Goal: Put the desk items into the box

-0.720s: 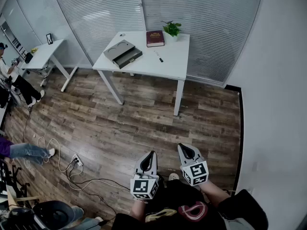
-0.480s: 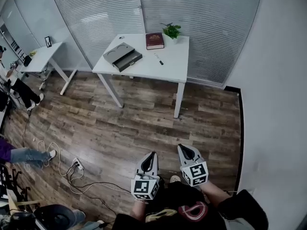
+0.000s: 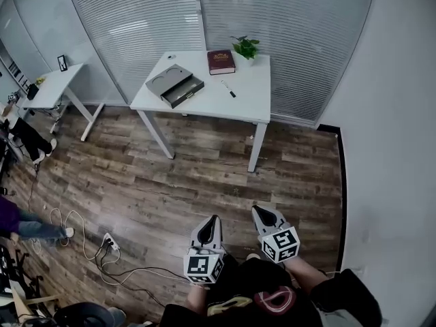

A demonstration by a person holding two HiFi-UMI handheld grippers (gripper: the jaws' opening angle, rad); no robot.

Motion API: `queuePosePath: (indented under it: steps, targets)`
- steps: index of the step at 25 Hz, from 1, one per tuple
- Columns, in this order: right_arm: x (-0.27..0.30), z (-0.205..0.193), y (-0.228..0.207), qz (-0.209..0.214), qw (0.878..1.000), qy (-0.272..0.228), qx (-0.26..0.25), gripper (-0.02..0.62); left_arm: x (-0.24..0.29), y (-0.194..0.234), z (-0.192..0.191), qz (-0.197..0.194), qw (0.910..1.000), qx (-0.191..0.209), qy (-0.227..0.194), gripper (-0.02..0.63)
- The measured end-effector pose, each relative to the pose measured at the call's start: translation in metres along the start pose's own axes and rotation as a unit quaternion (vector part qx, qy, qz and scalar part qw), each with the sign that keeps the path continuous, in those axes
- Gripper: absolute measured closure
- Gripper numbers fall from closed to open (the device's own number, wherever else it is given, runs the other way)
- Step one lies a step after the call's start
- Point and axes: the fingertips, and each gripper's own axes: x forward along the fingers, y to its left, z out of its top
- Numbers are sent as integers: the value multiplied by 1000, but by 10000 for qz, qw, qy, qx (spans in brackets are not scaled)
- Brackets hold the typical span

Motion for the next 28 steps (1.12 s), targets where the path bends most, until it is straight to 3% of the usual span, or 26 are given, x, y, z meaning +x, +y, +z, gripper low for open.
queuePosePath:
  steps: [5, 13, 28]
  targets:
    - [26, 2, 12, -90, 9999, 47, -128, 584, 8, 31, 7, -134, 9999, -105, -18, 586]
    - [53, 5, 33, -347, 9994, -20, 0, 584, 10, 60, 8, -475, 9987, 82, 172, 586]
    - [96, 7, 27, -312, 9994, 133, -15, 584, 33, 98, 13, -302, 9994, 38, 193, 586]
